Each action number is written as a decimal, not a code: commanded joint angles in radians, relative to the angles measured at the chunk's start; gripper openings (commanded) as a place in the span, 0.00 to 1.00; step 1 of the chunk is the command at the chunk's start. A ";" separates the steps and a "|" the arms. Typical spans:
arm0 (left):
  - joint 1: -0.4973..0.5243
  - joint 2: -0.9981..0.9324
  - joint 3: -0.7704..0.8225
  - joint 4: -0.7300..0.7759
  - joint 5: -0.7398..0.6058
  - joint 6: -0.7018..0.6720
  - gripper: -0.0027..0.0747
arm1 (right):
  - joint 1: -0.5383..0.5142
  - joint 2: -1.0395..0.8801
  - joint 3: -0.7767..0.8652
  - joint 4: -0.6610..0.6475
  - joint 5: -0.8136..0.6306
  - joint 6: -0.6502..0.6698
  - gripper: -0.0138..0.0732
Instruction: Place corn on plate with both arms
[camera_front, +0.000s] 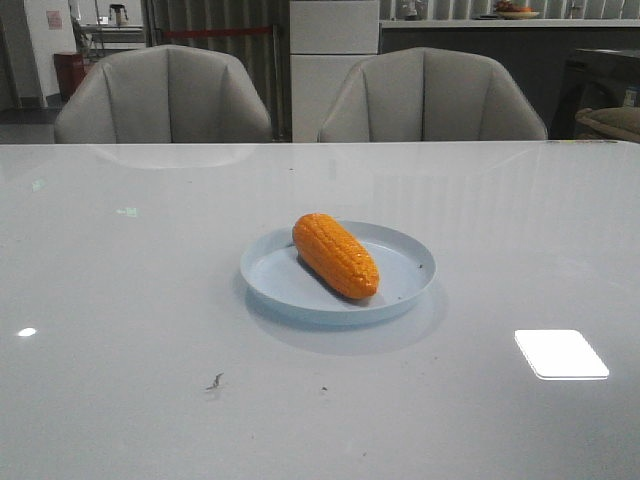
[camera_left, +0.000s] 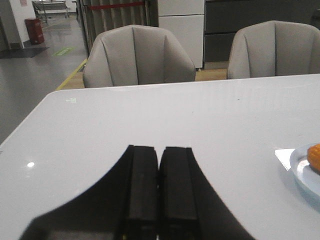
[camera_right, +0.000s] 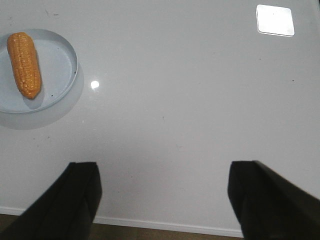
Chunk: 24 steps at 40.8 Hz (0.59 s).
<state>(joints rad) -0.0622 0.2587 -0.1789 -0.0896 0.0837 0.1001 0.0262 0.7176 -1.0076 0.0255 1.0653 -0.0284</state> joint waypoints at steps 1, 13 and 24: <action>0.018 -0.055 0.049 -0.011 -0.154 0.002 0.15 | -0.006 -0.002 -0.025 0.001 -0.060 -0.011 0.88; 0.022 -0.191 0.186 -0.011 -0.217 0.002 0.15 | -0.006 -0.002 -0.025 0.001 -0.060 -0.011 0.88; 0.022 -0.232 0.186 -0.016 -0.209 0.002 0.15 | -0.006 -0.002 -0.025 0.001 -0.060 -0.011 0.88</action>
<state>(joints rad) -0.0415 0.0172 0.0052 -0.0935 -0.0497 0.1007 0.0262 0.7176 -1.0076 0.0255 1.0653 -0.0284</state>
